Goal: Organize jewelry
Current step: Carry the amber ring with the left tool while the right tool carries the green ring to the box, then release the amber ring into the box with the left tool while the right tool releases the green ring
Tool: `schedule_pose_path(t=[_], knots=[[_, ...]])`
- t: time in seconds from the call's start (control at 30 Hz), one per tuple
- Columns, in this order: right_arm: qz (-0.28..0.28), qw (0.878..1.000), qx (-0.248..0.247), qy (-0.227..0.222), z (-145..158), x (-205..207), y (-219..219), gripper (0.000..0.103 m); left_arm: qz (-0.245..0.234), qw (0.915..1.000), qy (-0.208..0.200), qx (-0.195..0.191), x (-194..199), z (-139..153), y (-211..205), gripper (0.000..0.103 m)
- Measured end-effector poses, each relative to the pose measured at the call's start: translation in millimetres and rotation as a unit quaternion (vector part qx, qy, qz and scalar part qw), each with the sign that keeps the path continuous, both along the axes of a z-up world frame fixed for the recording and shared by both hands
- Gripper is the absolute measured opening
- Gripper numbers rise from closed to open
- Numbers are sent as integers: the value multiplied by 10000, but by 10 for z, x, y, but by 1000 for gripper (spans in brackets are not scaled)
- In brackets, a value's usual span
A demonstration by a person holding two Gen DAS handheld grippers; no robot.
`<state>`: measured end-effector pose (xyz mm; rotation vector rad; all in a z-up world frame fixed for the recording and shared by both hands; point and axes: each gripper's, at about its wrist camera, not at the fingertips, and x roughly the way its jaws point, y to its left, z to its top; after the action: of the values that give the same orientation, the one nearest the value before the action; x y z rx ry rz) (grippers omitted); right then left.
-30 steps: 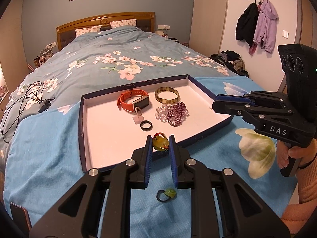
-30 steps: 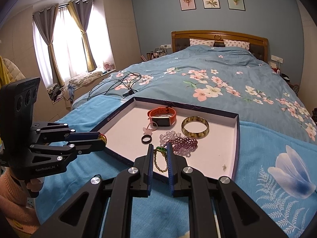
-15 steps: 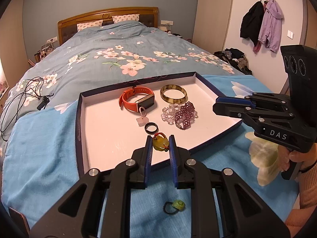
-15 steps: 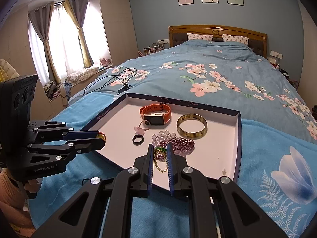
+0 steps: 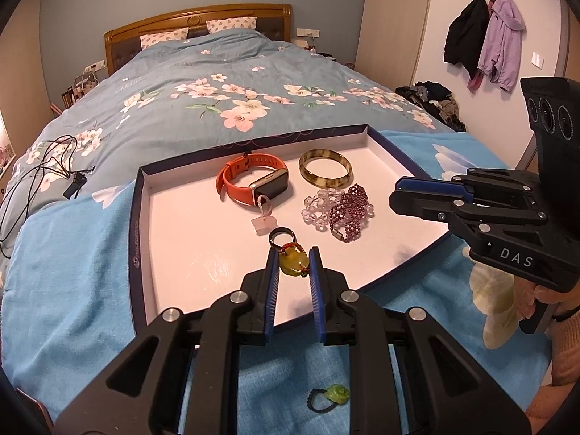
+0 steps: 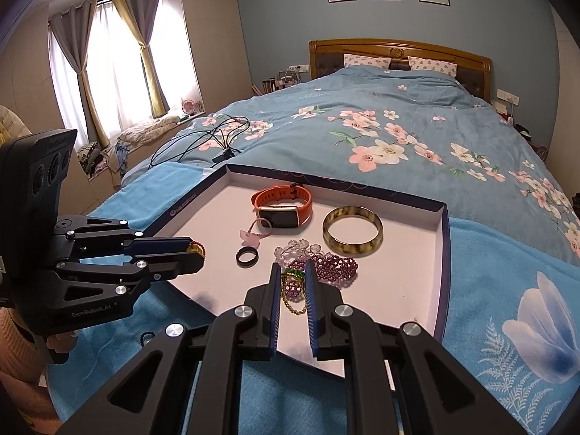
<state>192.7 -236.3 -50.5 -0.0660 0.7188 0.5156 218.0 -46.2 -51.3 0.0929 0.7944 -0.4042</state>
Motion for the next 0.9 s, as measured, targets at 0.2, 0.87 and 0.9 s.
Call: schedule_pose_path(t=[0.2, 0.87, 0.9], knots=[[-18, 10000, -42, 51, -41, 71, 23, 11, 4, 10000, 76, 11, 76, -38, -17, 17], [-46, 9993, -243, 288, -222, 219, 108, 11, 51, 9994, 323, 92, 274, -191, -91, 17], [-46, 9992, -244, 301, -227, 222, 109, 11, 63, 9994, 332, 111, 286, -198, -96, 17]])
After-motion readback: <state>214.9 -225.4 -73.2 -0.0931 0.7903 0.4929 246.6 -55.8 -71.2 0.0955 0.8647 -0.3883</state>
